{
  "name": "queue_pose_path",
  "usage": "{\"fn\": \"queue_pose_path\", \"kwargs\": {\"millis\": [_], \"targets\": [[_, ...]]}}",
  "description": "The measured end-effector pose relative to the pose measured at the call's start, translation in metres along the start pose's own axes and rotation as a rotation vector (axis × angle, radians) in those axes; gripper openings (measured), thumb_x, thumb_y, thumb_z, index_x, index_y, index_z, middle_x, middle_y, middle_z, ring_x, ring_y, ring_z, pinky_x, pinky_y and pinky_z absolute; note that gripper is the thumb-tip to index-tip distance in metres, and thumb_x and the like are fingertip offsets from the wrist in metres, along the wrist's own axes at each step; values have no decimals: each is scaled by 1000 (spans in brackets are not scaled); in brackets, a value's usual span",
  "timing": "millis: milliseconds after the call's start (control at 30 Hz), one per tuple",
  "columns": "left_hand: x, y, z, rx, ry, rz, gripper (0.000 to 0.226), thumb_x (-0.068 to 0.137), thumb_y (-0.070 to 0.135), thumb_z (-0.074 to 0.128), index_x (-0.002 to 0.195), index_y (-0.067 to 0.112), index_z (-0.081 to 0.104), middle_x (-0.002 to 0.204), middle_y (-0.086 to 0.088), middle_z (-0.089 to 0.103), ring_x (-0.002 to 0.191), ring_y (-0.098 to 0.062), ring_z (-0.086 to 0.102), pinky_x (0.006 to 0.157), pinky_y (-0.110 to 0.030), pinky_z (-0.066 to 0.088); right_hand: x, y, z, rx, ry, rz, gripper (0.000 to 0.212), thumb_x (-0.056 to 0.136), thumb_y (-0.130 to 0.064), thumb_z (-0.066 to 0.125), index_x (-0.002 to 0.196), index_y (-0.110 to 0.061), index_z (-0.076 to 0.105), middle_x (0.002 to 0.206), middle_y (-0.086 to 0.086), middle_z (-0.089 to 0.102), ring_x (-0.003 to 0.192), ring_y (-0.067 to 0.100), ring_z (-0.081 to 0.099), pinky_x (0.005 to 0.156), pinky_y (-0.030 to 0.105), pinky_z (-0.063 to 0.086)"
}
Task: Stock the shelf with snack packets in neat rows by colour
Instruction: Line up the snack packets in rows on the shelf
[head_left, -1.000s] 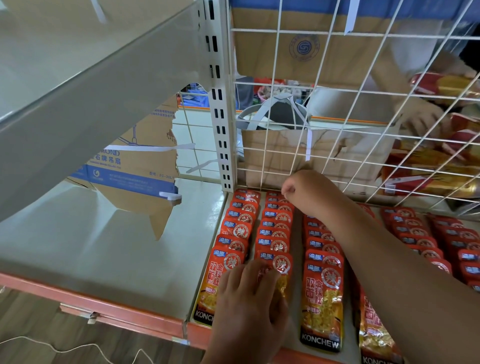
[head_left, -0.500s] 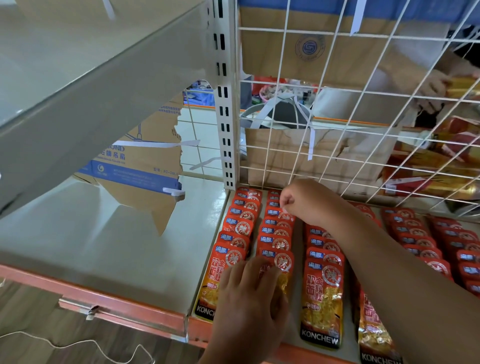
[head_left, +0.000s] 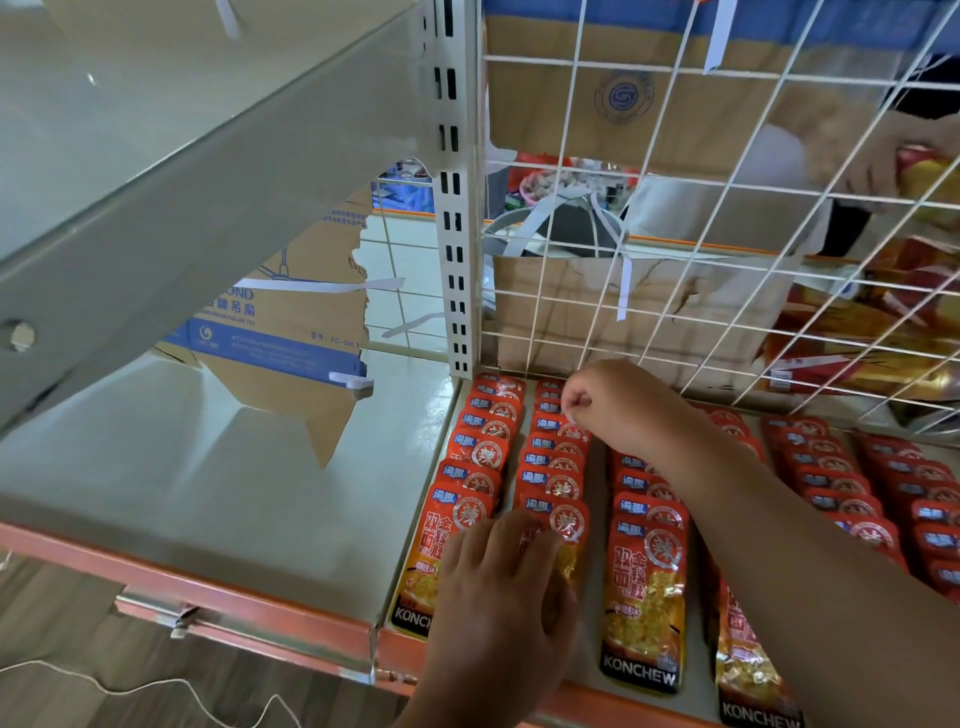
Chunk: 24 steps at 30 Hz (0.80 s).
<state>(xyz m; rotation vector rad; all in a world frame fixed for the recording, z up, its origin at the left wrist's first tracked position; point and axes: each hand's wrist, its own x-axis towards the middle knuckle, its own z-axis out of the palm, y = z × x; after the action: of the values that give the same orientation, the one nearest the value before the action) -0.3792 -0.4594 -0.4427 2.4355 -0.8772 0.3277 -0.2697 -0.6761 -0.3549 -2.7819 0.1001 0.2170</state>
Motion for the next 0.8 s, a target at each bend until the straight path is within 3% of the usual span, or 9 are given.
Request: {"fn": "queue_pose_path", "kwargs": {"millis": [100, 267, 600, 800], "targets": [[0, 0, -1, -2, 0, 1, 44, 87, 52, 69, 122, 28, 58, 127, 7, 60, 117, -11, 55, 97, -33, 44, -3, -1, 1, 7, 34, -5, 13, 95, -23, 62, 93, -23, 75, 95, -7, 70, 87, 10, 65, 81, 32, 55], [1, 1, -2, -7, 1, 3, 43, 86, 50, 72, 120, 28, 58, 126, 6, 60, 115, -12, 55, 95, -31, 42, -5, -5, 7, -56, -99, 10, 16, 95, -32, 64, 95, -22, 75, 94, -6, 70, 86, 13, 66, 85, 33, 55], [1, 2, -2, -11, -14, -1, 46, 84, 53, 73, 121, 29, 60, 126, 7, 60, 116, -12, 55, 97, -33, 42, -9, -14, 4, -74, -103, 34, 14, 94, -18, 62, 90, -19, 74, 89, -3, 71, 81, 12, 67, 82, 32, 57], [0, 2, -3, -12, -11, -1, 46, 84, 51, 74, 121, 28, 61, 126, 7, 59, 116, -11, 54, 97, -31, 40, -13, -15, 4, -56, -83, 44, 14, 94, -21, 62, 88, -22, 74, 89, -4, 72, 80, 10, 67, 79, 31, 57]]}}
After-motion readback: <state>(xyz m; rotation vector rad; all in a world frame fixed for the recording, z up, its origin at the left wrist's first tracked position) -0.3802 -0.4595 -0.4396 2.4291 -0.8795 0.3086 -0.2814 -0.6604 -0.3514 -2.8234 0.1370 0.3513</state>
